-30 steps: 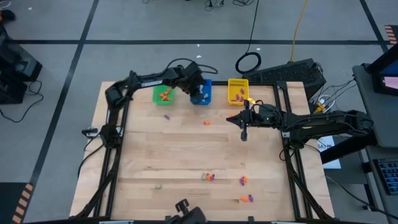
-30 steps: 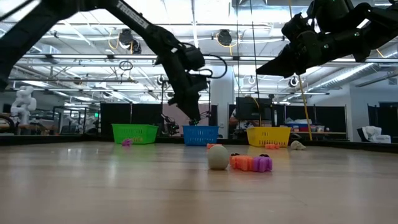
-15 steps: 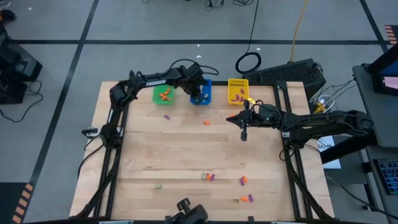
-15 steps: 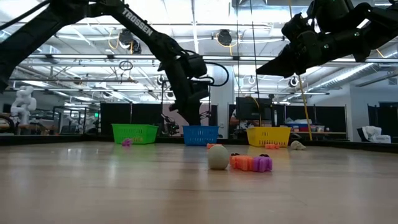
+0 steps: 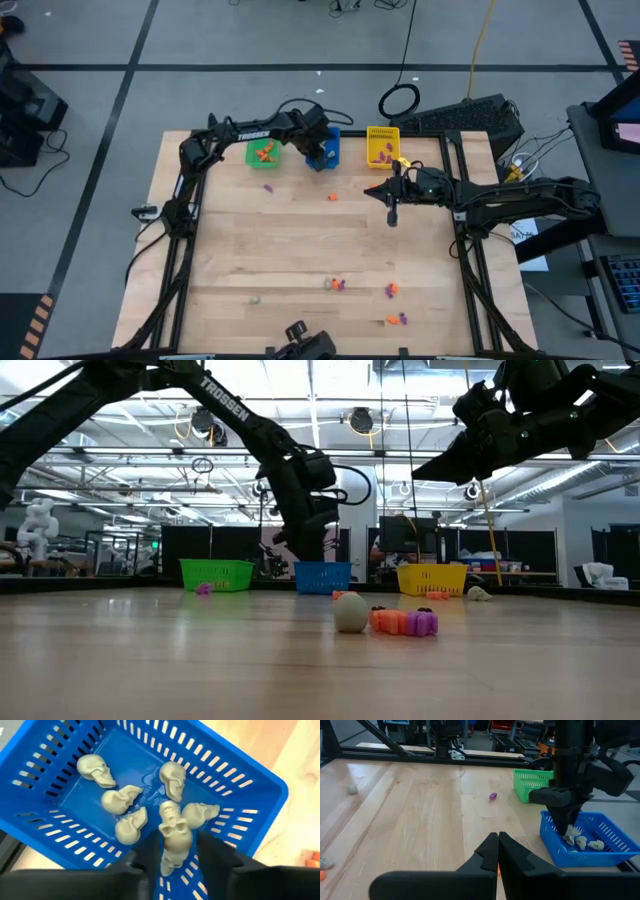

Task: Sort Halloween decoration
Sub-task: Put the white skull toy into the blue bin, then put the purple skeleton toy into the yellow bin

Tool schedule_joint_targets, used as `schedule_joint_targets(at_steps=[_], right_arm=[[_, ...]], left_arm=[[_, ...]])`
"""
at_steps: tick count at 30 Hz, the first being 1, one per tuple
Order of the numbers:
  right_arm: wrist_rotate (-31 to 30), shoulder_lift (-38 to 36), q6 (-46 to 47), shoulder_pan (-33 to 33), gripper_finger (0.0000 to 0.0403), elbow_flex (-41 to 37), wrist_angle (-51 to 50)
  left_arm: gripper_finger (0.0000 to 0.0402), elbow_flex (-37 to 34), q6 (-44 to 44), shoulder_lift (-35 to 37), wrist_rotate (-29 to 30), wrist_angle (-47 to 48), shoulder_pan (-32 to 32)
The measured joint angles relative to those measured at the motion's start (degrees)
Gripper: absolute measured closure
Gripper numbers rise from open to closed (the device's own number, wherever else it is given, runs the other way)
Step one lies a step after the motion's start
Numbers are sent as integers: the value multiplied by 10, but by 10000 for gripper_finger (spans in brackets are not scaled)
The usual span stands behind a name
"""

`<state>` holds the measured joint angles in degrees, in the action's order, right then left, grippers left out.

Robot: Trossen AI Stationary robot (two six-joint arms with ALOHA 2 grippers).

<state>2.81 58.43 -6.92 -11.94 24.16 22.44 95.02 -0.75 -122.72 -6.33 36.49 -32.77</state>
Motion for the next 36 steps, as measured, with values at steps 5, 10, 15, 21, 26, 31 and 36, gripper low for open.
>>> schedule_joint_targets(at_steps=[5, 10, 15, 21, 26, 31, 36], right_arm=[[0, 0, 0, 0, 403, 0, 0], [0, 0, 0, 0, 403, 0, -1], [0, 0, 0, 0, 403, 0, -6], [0, 0, 0, 0, 403, 0, -15], [-7, 0, 17, 0, 403, 1, -18], [-43, 0, 49, 10, 403, 31, -99], [-107, 10, 71, 50, 403, 63, -164]], left_arm=[[230, 0, 0, 0, 6, 0, 0], [267, -1, -27, 16, 42, -4, 6], [352, -6, -45, 42, 92, -27, 22], [393, -108, -37, 91, 112, -186, 61], [398, -220, -32, 145, 117, -316, 105], [401, -342, -9, 198, 126, -458, 156], [402, -451, 15, 227, 132, -646, 206]])
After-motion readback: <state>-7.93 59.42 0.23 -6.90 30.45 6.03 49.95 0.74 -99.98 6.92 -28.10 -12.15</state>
